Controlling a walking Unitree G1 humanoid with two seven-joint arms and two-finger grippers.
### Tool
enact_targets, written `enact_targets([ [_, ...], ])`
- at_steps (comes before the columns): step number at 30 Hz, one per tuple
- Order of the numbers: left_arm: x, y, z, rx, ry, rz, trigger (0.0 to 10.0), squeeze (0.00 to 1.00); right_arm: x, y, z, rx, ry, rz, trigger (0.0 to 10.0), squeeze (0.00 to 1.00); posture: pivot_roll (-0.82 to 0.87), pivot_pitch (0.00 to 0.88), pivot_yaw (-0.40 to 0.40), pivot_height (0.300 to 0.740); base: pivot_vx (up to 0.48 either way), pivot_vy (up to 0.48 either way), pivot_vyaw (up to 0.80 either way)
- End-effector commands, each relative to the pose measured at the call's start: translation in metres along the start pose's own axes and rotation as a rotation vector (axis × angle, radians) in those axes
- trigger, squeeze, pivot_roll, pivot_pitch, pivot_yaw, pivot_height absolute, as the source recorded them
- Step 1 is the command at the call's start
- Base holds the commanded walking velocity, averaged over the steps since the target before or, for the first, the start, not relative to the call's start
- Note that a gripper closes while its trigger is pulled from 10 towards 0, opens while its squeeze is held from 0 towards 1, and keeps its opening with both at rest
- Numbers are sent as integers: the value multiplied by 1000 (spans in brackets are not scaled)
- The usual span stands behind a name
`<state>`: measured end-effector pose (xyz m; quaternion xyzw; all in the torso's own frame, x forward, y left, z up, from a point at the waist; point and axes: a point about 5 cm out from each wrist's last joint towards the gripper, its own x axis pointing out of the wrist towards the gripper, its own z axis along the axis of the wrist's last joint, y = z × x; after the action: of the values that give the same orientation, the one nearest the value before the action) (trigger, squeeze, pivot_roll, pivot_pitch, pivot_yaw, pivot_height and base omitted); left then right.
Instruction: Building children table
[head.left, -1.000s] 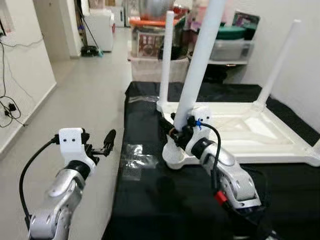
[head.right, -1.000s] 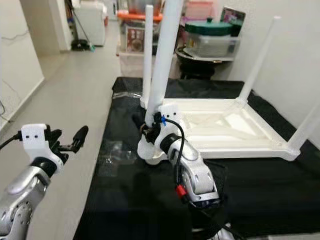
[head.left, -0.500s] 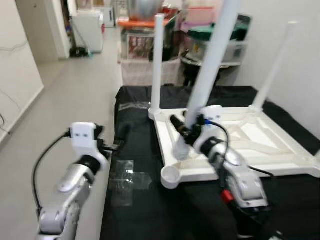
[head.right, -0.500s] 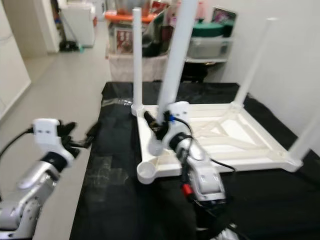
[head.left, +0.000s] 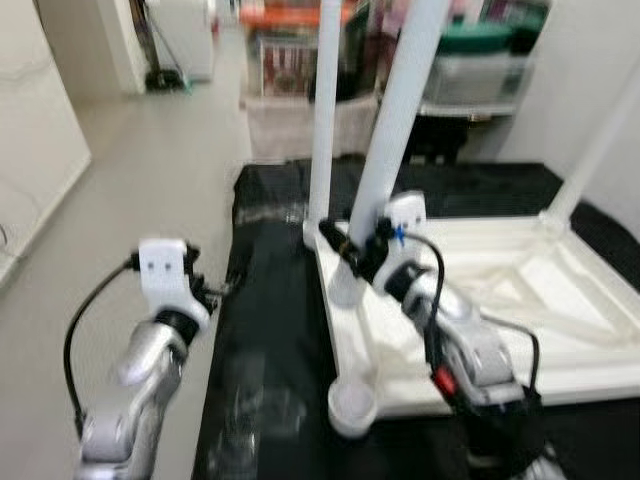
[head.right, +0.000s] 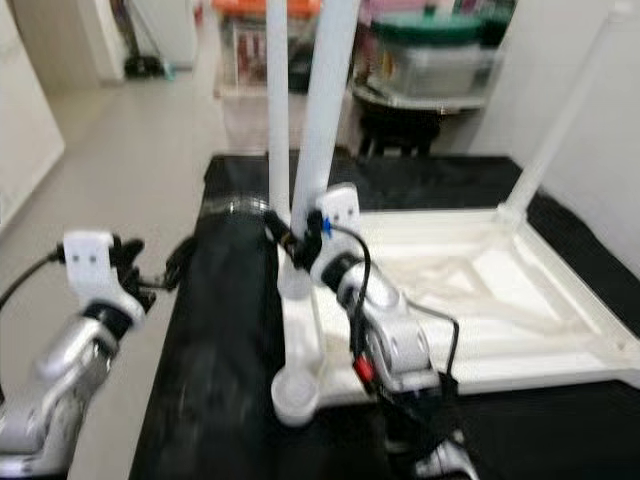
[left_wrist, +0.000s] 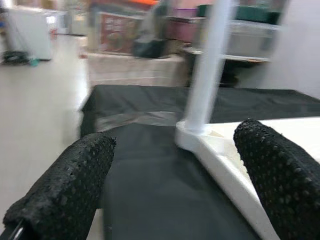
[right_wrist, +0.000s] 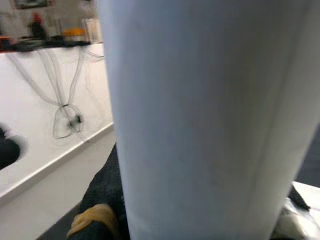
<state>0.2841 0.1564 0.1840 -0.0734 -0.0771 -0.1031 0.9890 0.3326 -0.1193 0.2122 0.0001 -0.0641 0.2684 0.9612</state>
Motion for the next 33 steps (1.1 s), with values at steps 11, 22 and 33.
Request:
enact_targets([
  [11,-5,-5,-4,-1,3,-10,10000,0,1,4,2,9,-12,25,0,0,89,0,-46,740,-100,0,0],
  [22,-5,-3,-4,20,1,2,10000,0,2,4,4,10,-17,32,0,0,89,0,-44,740,-192,0,0],
  [33,-5,1,-6,41,16,20,10000,0,1,5,3,11,-15,24,0,0,85,0,-39,740,0,0,0],
])
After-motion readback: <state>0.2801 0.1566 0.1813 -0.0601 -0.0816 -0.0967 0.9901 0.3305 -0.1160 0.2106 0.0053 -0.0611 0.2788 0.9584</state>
